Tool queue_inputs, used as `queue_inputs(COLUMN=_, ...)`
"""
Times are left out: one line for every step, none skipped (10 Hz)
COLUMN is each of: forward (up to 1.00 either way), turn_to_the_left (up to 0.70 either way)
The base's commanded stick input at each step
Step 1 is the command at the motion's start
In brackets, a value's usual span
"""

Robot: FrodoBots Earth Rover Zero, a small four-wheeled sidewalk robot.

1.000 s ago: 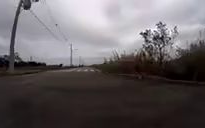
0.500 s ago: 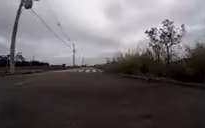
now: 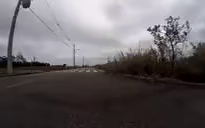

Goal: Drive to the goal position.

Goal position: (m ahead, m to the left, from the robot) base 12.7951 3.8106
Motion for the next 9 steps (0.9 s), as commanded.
queue_inputs(forward=0.70, turn_to_the_left=0.00)
queue_inputs(forward=0.70, turn_to_the_left=0.00)
queue_inputs(forward=0.70, turn_to_the_left=0.00)
queue_inputs(forward=0.70, turn_to_the_left=0.00)
queue_inputs(forward=0.70, turn_to_the_left=0.00)
queue_inputs(forward=0.70, turn_to_the_left=0.00)
queue_inputs(forward=0.70, turn_to_the_left=0.00)
queue_inputs(forward=0.70, turn_to_the_left=0.00)
queue_inputs(forward=0.70, turn_to_the_left=0.00)
